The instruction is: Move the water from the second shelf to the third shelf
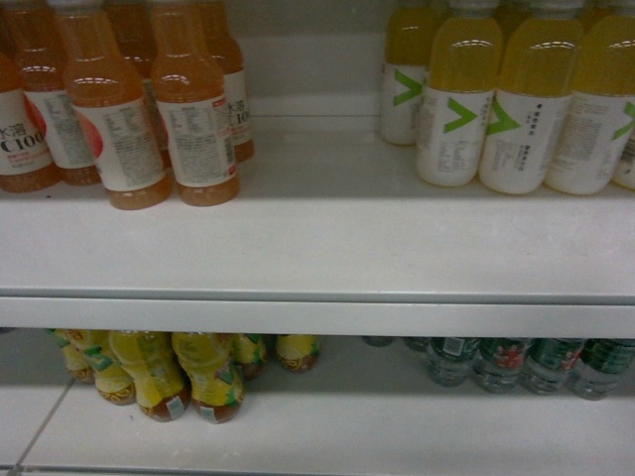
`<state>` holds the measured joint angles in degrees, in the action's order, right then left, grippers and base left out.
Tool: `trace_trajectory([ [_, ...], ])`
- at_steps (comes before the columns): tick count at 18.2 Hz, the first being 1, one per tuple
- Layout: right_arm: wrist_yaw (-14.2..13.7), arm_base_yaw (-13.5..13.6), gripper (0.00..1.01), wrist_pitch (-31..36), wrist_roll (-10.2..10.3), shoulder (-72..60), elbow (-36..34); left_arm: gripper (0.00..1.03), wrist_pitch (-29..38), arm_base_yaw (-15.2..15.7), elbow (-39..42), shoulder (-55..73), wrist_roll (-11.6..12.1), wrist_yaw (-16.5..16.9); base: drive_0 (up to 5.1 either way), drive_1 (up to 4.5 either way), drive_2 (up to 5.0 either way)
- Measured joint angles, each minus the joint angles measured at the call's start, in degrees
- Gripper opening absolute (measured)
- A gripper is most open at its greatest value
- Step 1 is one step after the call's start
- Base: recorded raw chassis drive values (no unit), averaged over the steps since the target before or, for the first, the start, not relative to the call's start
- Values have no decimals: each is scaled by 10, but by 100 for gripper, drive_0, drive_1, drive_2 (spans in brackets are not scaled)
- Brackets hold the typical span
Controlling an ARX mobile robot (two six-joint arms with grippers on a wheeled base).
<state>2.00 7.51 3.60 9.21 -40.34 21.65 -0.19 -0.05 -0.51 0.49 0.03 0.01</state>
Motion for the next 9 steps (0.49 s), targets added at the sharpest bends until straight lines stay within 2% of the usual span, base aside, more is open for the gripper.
trace_trajectory([
  [9,1,0,39,0,0,0,0,98,0,0,0,0,0,0,-479,239,239],
])
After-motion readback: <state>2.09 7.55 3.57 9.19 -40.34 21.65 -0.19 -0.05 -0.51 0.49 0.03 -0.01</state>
